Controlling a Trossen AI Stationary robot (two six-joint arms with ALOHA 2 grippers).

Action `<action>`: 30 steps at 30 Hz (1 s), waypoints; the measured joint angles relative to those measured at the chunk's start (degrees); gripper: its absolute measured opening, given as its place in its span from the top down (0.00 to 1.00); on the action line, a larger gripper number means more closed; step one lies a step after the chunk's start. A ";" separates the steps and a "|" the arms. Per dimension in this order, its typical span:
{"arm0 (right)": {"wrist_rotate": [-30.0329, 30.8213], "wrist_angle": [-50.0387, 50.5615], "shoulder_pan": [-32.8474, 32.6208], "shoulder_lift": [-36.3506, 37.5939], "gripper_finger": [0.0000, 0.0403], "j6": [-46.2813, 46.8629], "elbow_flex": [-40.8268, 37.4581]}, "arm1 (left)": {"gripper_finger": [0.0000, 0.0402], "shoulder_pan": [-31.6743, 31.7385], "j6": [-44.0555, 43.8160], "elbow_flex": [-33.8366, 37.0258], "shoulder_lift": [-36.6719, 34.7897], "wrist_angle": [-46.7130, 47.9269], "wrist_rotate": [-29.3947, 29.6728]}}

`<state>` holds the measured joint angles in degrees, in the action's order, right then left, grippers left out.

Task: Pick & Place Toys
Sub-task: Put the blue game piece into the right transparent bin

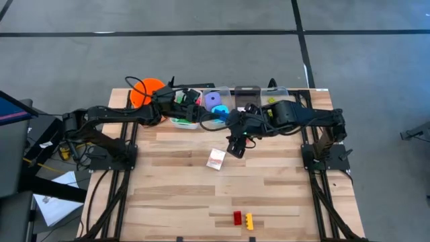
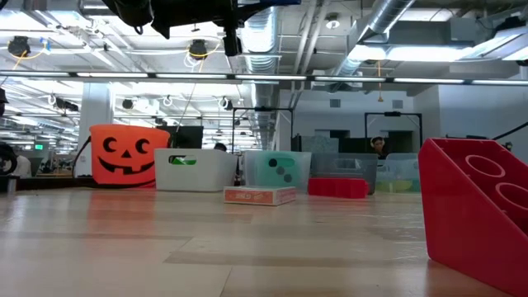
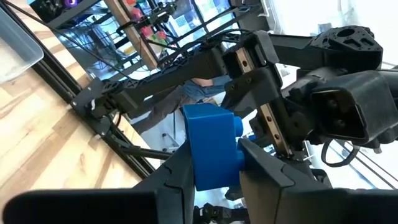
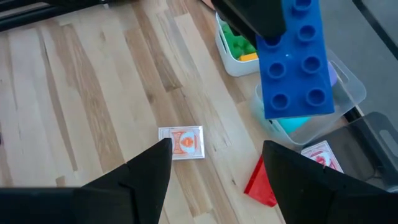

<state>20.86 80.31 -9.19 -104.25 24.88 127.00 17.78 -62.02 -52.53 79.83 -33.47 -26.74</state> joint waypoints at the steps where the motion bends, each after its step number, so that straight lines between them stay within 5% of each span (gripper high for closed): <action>1: 0.00 0.00 0.00 0.00 0.39 -0.02 0.01 | 0.79 -0.14 0.00 0.00 0.00 0.00 0.10; 30: 0.18 0.92 3.69 0.00 0.39 -2.58 0.01 | 0.79 -5.42 -2.08 0.02 0.03 -0.07 2.86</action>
<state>21.04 81.23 -5.50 -104.25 22.31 127.01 12.36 -64.10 -52.51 79.87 -33.54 -23.88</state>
